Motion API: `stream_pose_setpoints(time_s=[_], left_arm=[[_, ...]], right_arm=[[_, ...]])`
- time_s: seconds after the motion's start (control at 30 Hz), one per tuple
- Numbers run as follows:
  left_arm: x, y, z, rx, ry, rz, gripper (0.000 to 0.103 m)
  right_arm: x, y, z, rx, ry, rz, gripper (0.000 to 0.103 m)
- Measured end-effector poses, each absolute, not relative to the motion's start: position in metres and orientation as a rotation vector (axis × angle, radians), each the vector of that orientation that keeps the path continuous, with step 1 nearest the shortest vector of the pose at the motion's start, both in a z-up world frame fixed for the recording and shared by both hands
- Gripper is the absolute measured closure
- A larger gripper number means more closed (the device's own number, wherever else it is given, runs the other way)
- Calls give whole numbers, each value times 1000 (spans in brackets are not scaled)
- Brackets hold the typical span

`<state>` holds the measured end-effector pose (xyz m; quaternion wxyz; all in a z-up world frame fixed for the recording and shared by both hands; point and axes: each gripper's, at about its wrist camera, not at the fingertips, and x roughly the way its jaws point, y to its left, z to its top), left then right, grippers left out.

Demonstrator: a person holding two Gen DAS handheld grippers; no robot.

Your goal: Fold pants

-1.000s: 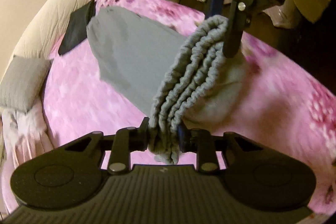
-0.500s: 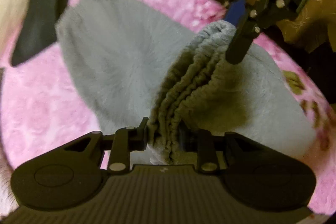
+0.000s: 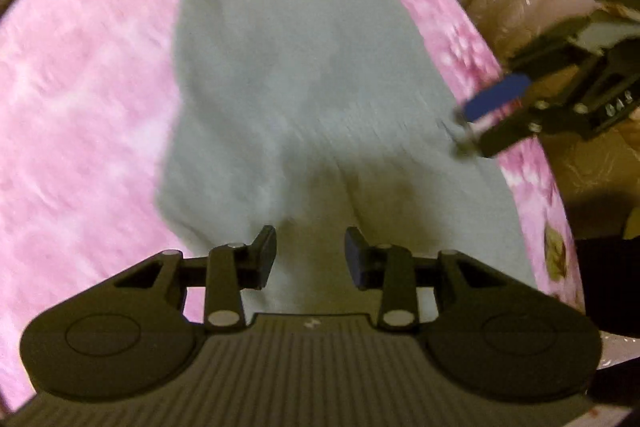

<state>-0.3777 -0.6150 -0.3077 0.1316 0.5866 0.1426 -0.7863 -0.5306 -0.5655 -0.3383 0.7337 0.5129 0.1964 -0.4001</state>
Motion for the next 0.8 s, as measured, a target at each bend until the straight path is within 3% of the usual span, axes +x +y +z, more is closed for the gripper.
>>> stream_pose_setpoints(time_s=[0.1, 0.17, 0.33, 0.53, 0.67, 0.73, 0.8], left_arm=[[-370, -604, -343, 1687, 432, -2261, 71], [-359, -601, -343, 1603, 451, -2270, 70], [-316, -562, -299, 1515, 268, -2288, 69], [-244, -469, -274, 1519, -59, -2372, 44], [-227, -417, -306, 1553, -451, -2374, 34], [-222, -399, -325, 1530, -653, -2374, 20], [-221, -388, -348, 1512, -834, -2354, 19]], right_arm=[[-529, -566, -360, 1127, 484, -936, 63], [-525, -558, -346, 1072, 501, -975, 62], [-488, -492, -302, 884, 582, -1019, 46], [-373, -399, -298, 567, 819, -924, 41], [-298, -372, -332, 244, 995, -854, 37], [-274, -363, -364, 76, 1139, -812, 37], [-266, -359, -393, -83, 1244, -799, 37]])
